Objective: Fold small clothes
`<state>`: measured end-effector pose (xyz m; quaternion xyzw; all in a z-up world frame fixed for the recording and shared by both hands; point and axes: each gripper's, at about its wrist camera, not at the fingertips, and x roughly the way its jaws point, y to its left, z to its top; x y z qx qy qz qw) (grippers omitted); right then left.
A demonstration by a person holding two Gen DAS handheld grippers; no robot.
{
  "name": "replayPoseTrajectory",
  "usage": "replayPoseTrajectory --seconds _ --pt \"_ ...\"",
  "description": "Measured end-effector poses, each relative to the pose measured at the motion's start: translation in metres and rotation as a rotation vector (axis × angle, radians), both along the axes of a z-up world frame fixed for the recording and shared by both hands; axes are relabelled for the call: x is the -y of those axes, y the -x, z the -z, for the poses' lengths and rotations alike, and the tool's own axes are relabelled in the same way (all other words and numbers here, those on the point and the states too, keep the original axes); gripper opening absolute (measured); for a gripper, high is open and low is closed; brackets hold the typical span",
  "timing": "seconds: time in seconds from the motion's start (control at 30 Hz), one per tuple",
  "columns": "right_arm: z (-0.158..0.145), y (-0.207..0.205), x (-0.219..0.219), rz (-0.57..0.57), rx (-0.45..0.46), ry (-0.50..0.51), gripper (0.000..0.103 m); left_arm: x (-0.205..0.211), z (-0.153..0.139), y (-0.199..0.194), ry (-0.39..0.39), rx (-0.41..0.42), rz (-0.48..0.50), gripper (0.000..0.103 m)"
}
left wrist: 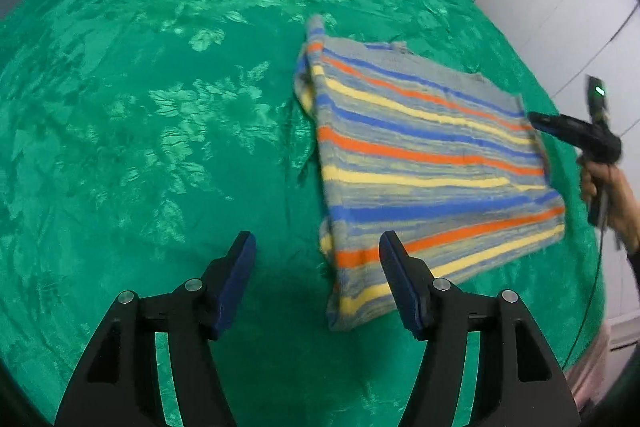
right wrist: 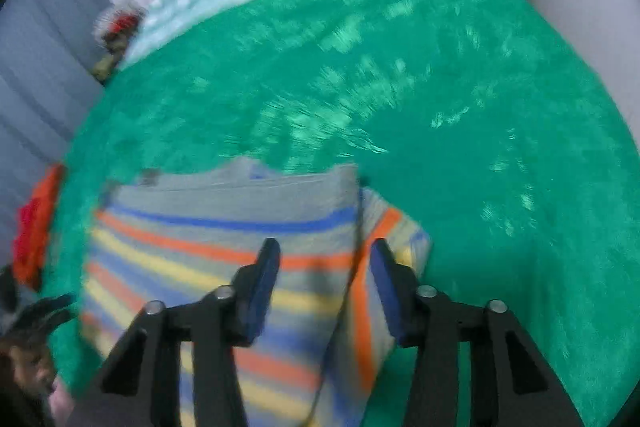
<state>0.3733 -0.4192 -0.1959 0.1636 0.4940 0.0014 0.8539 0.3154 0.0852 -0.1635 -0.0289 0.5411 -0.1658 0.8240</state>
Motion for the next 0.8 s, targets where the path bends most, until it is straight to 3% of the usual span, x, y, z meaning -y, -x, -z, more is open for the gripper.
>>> replayPoseTrajectory --seconds 0.03,0.1,0.17,0.23,0.27,0.3,0.33,0.4,0.47,0.53,0.6,0.67,0.7,0.73,0.8 --pt "0.01 -0.009 -0.002 -0.013 -0.035 -0.008 0.001 -0.001 -0.002 0.006 -0.028 0.013 0.002 0.066" --pt "0.0 -0.006 -0.002 0.014 -0.008 0.142 0.001 -0.001 -0.007 0.016 -0.064 0.041 0.008 0.066" --pt "-0.005 -0.001 0.007 0.072 0.016 0.161 0.001 0.006 -0.008 0.028 -0.087 0.079 0.011 0.067" --pt "0.007 -0.007 0.01 0.073 -0.042 0.171 0.002 0.018 -0.007 0.029 -0.103 0.104 0.014 0.067" --pt "0.012 -0.009 0.008 0.065 -0.06 0.18 0.005 0.025 -0.007 0.027 -0.101 0.112 0.021 0.067" --pt "0.01 -0.008 0.005 0.061 -0.056 0.193 0.02 0.034 -0.009 0.025 -0.098 0.12 0.031 0.067" --pt "0.004 -0.004 0.004 0.071 -0.043 0.206 0.026 0.043 -0.011 0.024 -0.091 0.134 0.048 0.067" --pt "-0.017 0.015 -0.002 0.088 0.022 0.215 0.028 0.068 -0.016 0.026 -0.079 0.17 0.106 0.067" --pt "-0.037 0.037 -0.018 0.036 0.082 0.244 0.028 0.096 -0.018 0.027 -0.083 0.211 0.17 0.073" --pt "-0.043 0.057 -0.039 -0.107 0.104 0.138 0.028 0.12 -0.009 0.026 -0.097 0.238 0.19 0.086" --pt "-0.023 0.074 -0.058 -0.227 0.038 0.034 0.028 0.142 0.013 0.024 -0.144 0.228 0.211 0.088" --pt "0.013 0.094 -0.065 -0.27 -0.093 0.126 0.028 0.163 0.041 0.029 -0.274 0.166 0.283 0.081" --pt "0.026 0.106 -0.059 -0.269 -0.136 0.179 0.022 0.169 0.045 0.04 -0.329 0.193 0.329 0.079" --pt "0.026 0.12 -0.04 -0.244 -0.102 0.151 0.022 0.17 0.042 0.049 -0.351 0.23 0.346 0.079" --pt "0.014 0.132 -0.012 -0.142 -0.111 0.195 0.028 0.173 0.027 0.069 -0.37 0.283 0.39 0.082"
